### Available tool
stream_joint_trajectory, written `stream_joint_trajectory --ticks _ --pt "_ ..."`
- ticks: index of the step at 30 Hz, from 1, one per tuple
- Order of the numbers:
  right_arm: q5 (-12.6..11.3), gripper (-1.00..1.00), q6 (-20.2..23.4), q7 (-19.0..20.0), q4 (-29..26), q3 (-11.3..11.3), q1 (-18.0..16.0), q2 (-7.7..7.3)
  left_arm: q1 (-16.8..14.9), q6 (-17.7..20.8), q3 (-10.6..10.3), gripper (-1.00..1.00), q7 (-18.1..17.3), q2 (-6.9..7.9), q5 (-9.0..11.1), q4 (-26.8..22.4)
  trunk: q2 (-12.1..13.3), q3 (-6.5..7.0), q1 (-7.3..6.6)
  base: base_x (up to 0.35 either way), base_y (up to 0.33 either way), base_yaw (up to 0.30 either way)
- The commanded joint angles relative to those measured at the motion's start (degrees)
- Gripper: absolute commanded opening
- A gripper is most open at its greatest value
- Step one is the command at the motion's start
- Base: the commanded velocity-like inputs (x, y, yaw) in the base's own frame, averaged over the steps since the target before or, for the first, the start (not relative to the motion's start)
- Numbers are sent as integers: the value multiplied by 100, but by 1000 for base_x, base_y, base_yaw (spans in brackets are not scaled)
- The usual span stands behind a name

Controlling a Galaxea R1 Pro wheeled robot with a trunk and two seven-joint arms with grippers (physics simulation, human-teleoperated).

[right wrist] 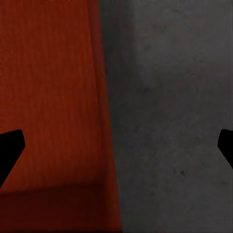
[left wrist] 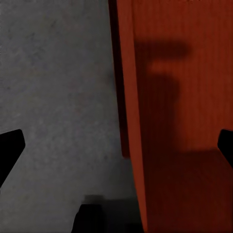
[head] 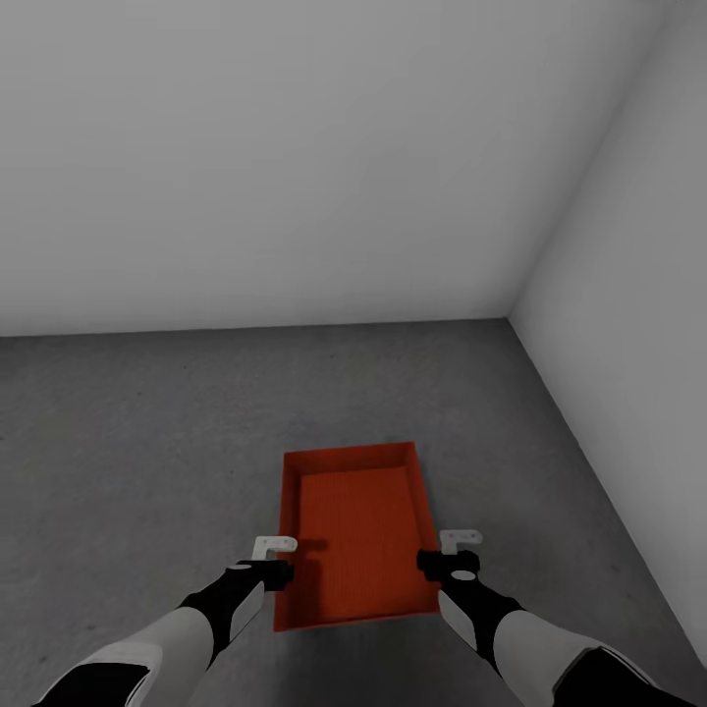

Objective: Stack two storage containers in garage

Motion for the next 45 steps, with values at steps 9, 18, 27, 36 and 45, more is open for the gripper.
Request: stream_joint_trajectory --ticks 9,18,27,36,45 --pt "-60 100 -24 -27 4 48 -3 2 1 37 -11 100 21 -1 11 -21 360 159 -198 0 0 0" --pt "-60 100 -24 -28 4 48 -3 7 1 33 -4 100 12 2 33 -29 721 320 -396 0 0 0" --pt "-61 100 -24 -28 4 48 -3 12 1 33 -3 100 18 0 28 -30 1082 482 -594 0 0 0" --pt "-61 100 -33 -36 4 48 -3 28 1 33 -3 100 19 -1 27 -30 1443 681 -791 0 0 0" --pt "-61 100 -33 -37 4 48 -3 27 1 -4 -11 100 12 -1 19 -23 1644 850 -901 0 0 0"
